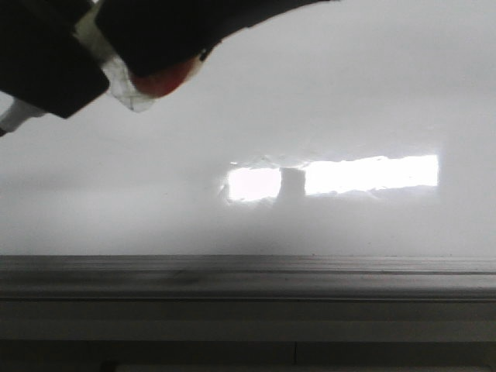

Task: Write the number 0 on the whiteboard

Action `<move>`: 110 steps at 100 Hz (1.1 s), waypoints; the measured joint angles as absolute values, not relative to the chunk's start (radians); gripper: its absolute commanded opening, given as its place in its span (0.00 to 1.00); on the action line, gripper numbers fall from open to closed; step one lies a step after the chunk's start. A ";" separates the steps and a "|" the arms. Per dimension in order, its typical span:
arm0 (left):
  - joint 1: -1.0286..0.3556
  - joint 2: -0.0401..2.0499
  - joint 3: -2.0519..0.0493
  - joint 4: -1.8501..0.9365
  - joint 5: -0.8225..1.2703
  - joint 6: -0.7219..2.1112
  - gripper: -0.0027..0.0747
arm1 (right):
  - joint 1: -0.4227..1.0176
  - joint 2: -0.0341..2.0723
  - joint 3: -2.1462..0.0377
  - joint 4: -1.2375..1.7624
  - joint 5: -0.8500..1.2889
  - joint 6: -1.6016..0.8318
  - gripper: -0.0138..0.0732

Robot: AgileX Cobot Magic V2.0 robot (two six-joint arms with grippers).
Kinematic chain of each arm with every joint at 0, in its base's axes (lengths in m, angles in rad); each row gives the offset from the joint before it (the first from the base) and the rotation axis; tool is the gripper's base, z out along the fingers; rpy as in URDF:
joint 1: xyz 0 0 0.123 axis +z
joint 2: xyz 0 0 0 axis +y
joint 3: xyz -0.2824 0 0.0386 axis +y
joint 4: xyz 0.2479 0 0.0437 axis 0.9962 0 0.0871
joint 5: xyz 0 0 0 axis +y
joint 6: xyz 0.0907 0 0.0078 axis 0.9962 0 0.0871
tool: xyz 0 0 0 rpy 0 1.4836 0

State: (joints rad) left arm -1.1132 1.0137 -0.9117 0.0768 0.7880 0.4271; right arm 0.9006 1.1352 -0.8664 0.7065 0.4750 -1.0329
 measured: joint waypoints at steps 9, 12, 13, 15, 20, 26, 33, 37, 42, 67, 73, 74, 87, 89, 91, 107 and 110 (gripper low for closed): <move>-1.113 0.971 -0.912 0.063 0.788 0.421 0.39 | 0.901 1.135 -0.866 0.710 0.479 -1.026 0.08; -1.113 0.956 -0.912 0.058 0.788 0.420 0.39 | 0.901 1.135 -0.866 0.713 0.479 -1.023 0.08; -1.113 0.948 -0.912 0.055 0.788 0.419 0.39 | 0.901 1.135 -0.866 0.713 0.481 -1.023 0.08; -1.113 0.935 -0.912 0.053 0.788 0.419 0.39 | 0.901 1.135 -0.866 0.713 0.481 -1.023 0.08; -1.113 0.904 -0.912 0.042 0.788 0.418 0.39 | 0.901 1.135 -0.866 0.713 0.481 -1.021 0.08; -1.113 0.867 -0.912 0.027 0.788 0.416 0.39 | 0.901 1.133 -0.866 0.713 0.483 -1.021 0.08; -1.113 0.817 -0.912 0.013 0.790 0.411 0.39 | 0.901 1.125 -0.866 0.713 0.487 -1.013 0.08; -1.113 0.787 -0.912 0.010 0.790 0.400 0.38 | 0.901 1.117 -0.861 0.713 0.489 -1.002 0.09; -1.113 0.751 -0.912 0.008 0.790 0.370 0.38 | 0.894 1.104 -0.850 0.713 0.494 -0.984 0.10; -1.113 0.547 -0.804 0.164 0.679 0.009 0.18 | 0.796 0.939 -0.709 0.713 0.495 -0.919 0.11; -1.113 0.498 -0.754 0.223 0.640 -0.088 0.12 | 0.766 0.872 -0.671 0.711 0.483 -0.897 0.11; -1.113 0.492 -0.741 0.230 0.635 -0.113 0.11 | 0.762 0.864 -0.667 0.711 0.480 -0.895 0.11; -1.113 0.404 -0.621 0.360 0.556 -0.330 0.01 | 0.697 0.719 -0.605 0.711 0.462 -0.865 0.11; -1.113 0.396 -0.603 0.382 0.546 -0.364 0.01 | 0.686 0.705 -0.598 0.711 0.459 -0.863 0.11; -1.113 0.385 -0.585 0.404 0.540 -0.399 0.01 | 0.676 0.685 -0.591 0.711 0.457 -0.860 0.11; -1.113 0.335 -0.495 0.578 0.507 -0.643 0.01 | 0.594 0.612 -0.568 0.711 0.451 -0.852 0.11; -1.113 0.332 -0.490 0.618 0.505 -0.683 0.01 | 0.579 0.609 -0.568 0.711 0.449 -0.850 0.11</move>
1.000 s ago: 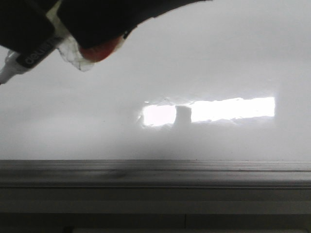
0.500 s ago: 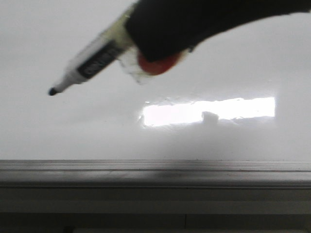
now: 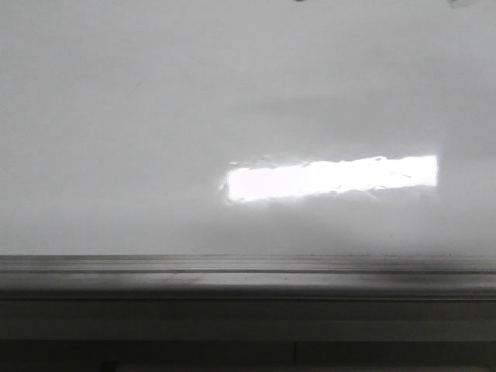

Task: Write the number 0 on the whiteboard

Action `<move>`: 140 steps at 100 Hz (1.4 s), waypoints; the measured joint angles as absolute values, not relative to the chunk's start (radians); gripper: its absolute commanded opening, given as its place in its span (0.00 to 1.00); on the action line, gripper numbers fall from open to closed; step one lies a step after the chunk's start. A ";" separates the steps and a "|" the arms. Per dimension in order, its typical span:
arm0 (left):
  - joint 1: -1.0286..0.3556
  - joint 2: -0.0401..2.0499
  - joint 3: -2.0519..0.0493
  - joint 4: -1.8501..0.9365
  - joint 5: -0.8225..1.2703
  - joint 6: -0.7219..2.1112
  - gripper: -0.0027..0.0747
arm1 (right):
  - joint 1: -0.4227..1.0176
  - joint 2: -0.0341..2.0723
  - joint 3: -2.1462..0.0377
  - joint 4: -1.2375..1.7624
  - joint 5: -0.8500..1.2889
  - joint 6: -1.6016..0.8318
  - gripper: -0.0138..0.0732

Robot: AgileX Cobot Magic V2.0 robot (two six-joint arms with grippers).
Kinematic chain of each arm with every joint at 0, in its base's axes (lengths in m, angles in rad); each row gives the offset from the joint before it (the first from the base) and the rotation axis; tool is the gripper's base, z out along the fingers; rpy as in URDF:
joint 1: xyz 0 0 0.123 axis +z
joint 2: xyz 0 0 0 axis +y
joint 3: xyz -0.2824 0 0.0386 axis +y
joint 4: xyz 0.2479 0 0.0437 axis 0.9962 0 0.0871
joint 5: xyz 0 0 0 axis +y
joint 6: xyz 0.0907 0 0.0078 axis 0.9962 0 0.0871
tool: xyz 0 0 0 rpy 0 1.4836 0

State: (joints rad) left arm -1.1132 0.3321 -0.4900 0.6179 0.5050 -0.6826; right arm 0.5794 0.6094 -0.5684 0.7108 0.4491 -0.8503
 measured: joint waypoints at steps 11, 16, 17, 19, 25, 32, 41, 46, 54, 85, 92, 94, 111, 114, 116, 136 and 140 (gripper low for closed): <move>-1.113 0.331 -0.484 0.748 0.497 -0.839 0.01 | 0.521 0.612 -0.568 0.711 0.428 -0.849 0.11; -1.113 0.331 -0.484 0.819 0.492 -0.906 0.01 | 0.499 0.620 -0.568 0.711 0.415 -0.848 0.11; -1.113 0.331 -0.484 0.828 0.490 -0.915 0.01 | 0.496 0.624 -0.568 0.711 0.412 -0.848 0.11; -1.113 0.331 -0.484 0.850 0.488 -0.941 0.01 | 0.489 0.630 -0.568 0.711 0.410 -0.848 0.11; -1.113 0.331 -0.484 0.897 0.483 -0.998 0.01 | 0.474 0.650 -0.568 0.711 0.406 -0.847 0.11; -1.113 0.331 -0.484 0.926 0.481 -1.032 0.01 | 0.470 0.683 -0.568 0.711 0.406 -0.847 0.11; -1.113 0.331 -0.484 0.939 0.479 -1.046 0.01 | 0.470 0.732 -0.577 0.711 0.414 -0.847 0.10; -1.113 0.331 -0.484 0.940 0.477 -1.051 0.01 | 0.470 0.757 -0.592 0.711 0.420 -0.847 0.10; -1.113 0.331 -0.484 0.943 0.477 -1.052 0.01 | 0.470 0.795 -0.619 0.711 0.436 -0.847 0.10; -1.113 0.331 -0.484 0.945 0.477 -1.054 0.01 | 0.470 0.908 -0.708 0.711 0.449 -0.847 0.10; -1.113 0.331 -0.484 0.945 0.477 -1.054 0.01 | 0.470 0.934 -0.712 0.711 0.438 -0.847 0.10; -1.113 0.331 -0.484 0.945 0.477 -1.054 0.01 | 0.470 0.940 -0.712 0.711 0.432 -0.847 0.10; -1.113 0.331 -0.484 0.945 0.477 -1.054 0.01 | 0.470 0.967 -0.712 0.711 0.365 -0.847 0.10; -1.113 0.331 -0.484 0.947 0.477 -1.054 0.01 | 0.470 0.969 -0.712 0.711 0.355 -0.847 0.10; -1.113 0.331 -0.484 0.947 0.477 -1.054 0.01 | 0.470 0.969 -0.712 0.711 0.348 -0.847 0.10; -1.113 0.331 -0.484 0.947 0.477 -1.056 0.01 | 0.470 1.002 -0.712 0.711 0.330 -0.847 0.10; -1.113 0.331 -0.484 0.947 0.477 -1.056 0.01 | 0.470 1.012 -0.712 0.711 0.330 -0.847 0.10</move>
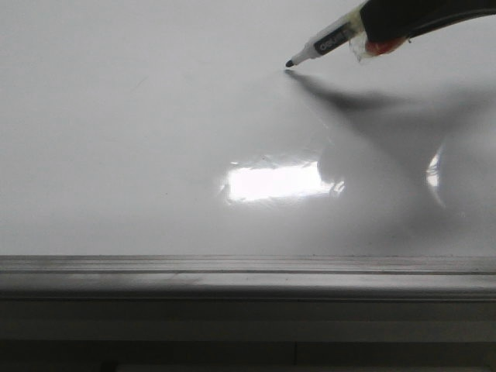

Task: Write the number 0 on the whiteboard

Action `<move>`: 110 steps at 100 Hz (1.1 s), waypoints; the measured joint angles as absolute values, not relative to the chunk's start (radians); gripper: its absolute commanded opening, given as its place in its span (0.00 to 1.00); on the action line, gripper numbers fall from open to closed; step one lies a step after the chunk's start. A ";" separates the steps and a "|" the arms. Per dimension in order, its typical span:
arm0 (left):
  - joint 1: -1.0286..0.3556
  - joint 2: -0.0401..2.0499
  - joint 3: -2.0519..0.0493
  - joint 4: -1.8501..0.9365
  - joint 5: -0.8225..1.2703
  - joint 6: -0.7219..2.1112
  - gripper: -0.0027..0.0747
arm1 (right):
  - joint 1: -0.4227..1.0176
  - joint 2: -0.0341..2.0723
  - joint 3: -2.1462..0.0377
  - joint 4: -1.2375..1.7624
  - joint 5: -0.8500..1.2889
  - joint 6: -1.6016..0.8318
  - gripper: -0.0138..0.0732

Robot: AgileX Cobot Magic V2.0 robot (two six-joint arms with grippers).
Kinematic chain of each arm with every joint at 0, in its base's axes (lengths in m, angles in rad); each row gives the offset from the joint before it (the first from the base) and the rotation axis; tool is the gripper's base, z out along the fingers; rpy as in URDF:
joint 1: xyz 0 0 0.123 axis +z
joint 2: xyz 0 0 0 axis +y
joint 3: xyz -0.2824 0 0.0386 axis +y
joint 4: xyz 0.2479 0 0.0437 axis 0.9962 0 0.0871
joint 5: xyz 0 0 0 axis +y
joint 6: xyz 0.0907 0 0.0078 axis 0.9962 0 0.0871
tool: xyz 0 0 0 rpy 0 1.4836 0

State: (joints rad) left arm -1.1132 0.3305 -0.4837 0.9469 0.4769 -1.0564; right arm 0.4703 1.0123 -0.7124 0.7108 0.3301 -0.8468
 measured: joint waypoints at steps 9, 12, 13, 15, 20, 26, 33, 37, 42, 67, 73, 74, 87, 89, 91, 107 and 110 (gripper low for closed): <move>-1.113 0.331 -0.484 0.947 0.477 -1.056 0.01 | 0.470 1.027 -0.716 0.717 0.328 -0.847 0.10; -1.113 0.331 -0.484 0.947 0.477 -1.056 0.01 | 0.470 1.031 -0.716 0.717 0.326 -0.847 0.10; -1.113 0.331 -0.484 0.947 0.477 -1.056 0.01 | 0.470 1.033 -0.717 0.717 0.326 -0.847 0.10; -1.113 0.331 -0.484 0.947 0.477 -1.056 0.01 | 0.470 1.036 -0.717 0.717 0.326 -0.847 0.10; -1.113 0.331 -0.484 0.947 0.477 -1.056 0.01 | 0.470 1.043 -0.718 0.721 0.325 -0.845 0.10; -1.113 0.331 -0.484 0.947 0.477 -1.056 0.01 | 0.470 1.050 -0.720 0.721 0.325 -0.845 0.10; -1.113 0.331 -0.484 0.947 0.477 -1.056 0.01 | 0.470 1.059 -0.722 0.724 0.325 -0.845 0.10; -1.113 0.331 -0.484 0.947 0.477 -1.056 0.01 | 0.470 1.061 -0.724 0.723 0.325 -0.845 0.10; -1.113 0.331 -0.484 0.947 0.477 -1.056 0.01 | 0.470 1.066 -0.727 0.723 0.325 -0.845 0.10; -1.113 0.331 -0.484 0.947 0.477 -1.056 0.01 | 0.485 1.072 -0.727 0.729 0.338 -0.845 0.10; -1.113 0.331 -0.484 0.947 0.477 -1.056 0.01 | 0.493 1.073 -0.727 0.729 0.350 -0.845 0.10; -1.113 0.331 -0.484 0.947 0.477 -1.056 0.01 | 0.494 1.073 -0.727 0.729 0.350 -0.845 0.10; -1.113 0.331 -0.484 0.947 0.477 -1.056 0.01 | 0.498 1.075 -0.727 0.729 0.387 -0.845 0.10; -1.113 0.331 -0.484 0.947 0.477 -1.056 0.01 | 0.498 1.077 -0.727 0.729 0.391 -0.845 0.10; -1.113 0.331 -0.484 0.947 0.477 -1.056 0.01 | 0.498 1.077 -0.727 0.729 0.393 -0.845 0.10; -1.113 0.331 -0.484 0.947 0.477 -1.056 0.01 | 0.498 1.077 -0.727 0.705 0.454 -0.845 0.10; -1.113 0.331 -0.484 0.947 0.477 -1.056 0.01 | 0.498 1.077 -0.727 0.700 0.471 -0.845 0.10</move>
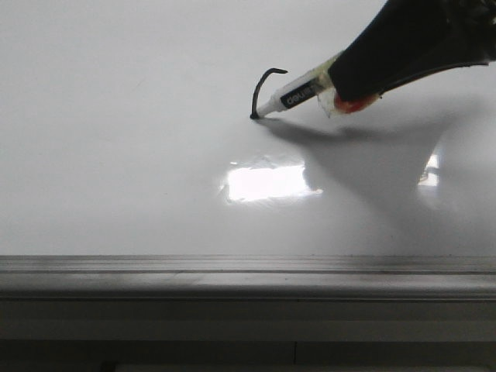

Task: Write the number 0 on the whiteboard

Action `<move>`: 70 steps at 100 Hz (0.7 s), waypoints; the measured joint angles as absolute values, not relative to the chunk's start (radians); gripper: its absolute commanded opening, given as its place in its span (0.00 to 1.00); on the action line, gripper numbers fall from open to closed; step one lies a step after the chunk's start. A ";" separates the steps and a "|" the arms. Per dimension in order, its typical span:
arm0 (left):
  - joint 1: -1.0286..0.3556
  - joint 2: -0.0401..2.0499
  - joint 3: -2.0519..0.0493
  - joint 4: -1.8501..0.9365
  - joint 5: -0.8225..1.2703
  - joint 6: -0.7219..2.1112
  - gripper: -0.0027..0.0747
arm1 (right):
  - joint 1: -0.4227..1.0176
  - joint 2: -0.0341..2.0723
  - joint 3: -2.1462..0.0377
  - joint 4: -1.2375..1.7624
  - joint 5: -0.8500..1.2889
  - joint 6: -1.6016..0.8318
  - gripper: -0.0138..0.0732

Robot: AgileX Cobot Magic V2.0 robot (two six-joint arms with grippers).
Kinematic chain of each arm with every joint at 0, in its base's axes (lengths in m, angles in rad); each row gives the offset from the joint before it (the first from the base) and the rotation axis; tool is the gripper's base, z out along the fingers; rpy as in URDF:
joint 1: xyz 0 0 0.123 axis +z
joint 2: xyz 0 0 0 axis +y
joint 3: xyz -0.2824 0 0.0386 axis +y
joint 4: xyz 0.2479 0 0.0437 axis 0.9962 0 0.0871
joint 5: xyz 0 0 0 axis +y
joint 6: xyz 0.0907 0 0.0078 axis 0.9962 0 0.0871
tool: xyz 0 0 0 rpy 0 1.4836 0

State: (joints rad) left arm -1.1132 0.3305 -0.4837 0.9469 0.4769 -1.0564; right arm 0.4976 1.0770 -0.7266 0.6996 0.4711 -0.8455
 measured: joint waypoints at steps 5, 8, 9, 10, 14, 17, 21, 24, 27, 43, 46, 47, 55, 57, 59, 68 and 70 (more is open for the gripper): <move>-1.113 0.331 -0.484 0.947 0.477 -1.056 0.01 | 0.498 1.078 -0.727 0.692 0.492 -0.845 0.11; -1.113 0.331 -0.484 0.947 0.477 -1.056 0.01 | 0.498 1.079 -0.727 0.686 0.503 -0.843 0.11; -1.113 0.331 -0.484 0.947 0.477 -1.056 0.01 | 0.498 1.079 -0.727 0.681 0.506 -0.843 0.11; -1.113 0.331 -0.484 0.947 0.477 -1.056 0.01 | 0.498 1.079 -0.727 0.679 0.511 -0.839 0.11; -1.113 0.331 -0.484 0.947 0.477 -1.056 0.01 | 0.500 1.079 -0.727 0.663 0.522 -0.822 0.11; -1.113 0.331 -0.484 0.947 0.477 -1.056 0.01 | 0.502 1.079 -0.727 0.651 0.525 -0.805 0.11; -1.113 0.331 -0.484 0.947 0.477 -1.056 0.01 | 0.504 1.079 -0.727 0.627 0.529 -0.774 0.11; -1.113 0.331 -0.484 0.947 0.477 -1.056 0.01 | 0.505 1.079 -0.729 0.608 0.535 -0.752 0.11; -1.113 0.331 -0.484 0.947 0.477 -1.056 0.01 | 0.505 1.077 -0.729 0.581 0.542 -0.728 0.11; -1.113 0.331 -0.484 0.947 0.477 -1.056 0.01 | 0.509 1.071 -0.736 0.487 0.575 -0.606 0.11; -1.113 0.331 -0.484 0.947 0.477 -1.056 0.01 | 0.511 1.070 -0.736 0.476 0.576 -0.588 0.11; -1.113 0.331 -0.484 0.947 0.477 -1.056 0.01 | 0.511 1.070 -0.736 0.474 0.577 -0.581 0.11; -1.113 0.331 -0.484 0.947 0.477 -1.056 0.01 | 0.515 1.067 -0.738 0.453 0.580 -0.546 0.11; -1.113 0.331 -0.484 0.947 0.477 -1.056 0.01 | 0.515 1.066 -0.738 0.451 0.580 -0.539 0.11; -1.113 0.331 -0.484 0.947 0.477 -1.056 0.01 | 0.515 1.065 -0.738 0.446 0.582 -0.532 0.11; -1.113 0.331 -0.484 0.947 0.477 -1.056 0.01 | 0.515 1.053 -0.738 0.414 0.589 -0.490 0.11; -1.113 0.331 -0.484 0.947 0.477 -1.056 0.01 | 0.515 1.047 -0.738 0.404 0.592 -0.476 0.11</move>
State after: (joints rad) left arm -1.1132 0.3305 -0.4837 0.9469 0.4769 -1.0564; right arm 0.5154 1.0471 -0.7383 0.4045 0.5916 -0.4755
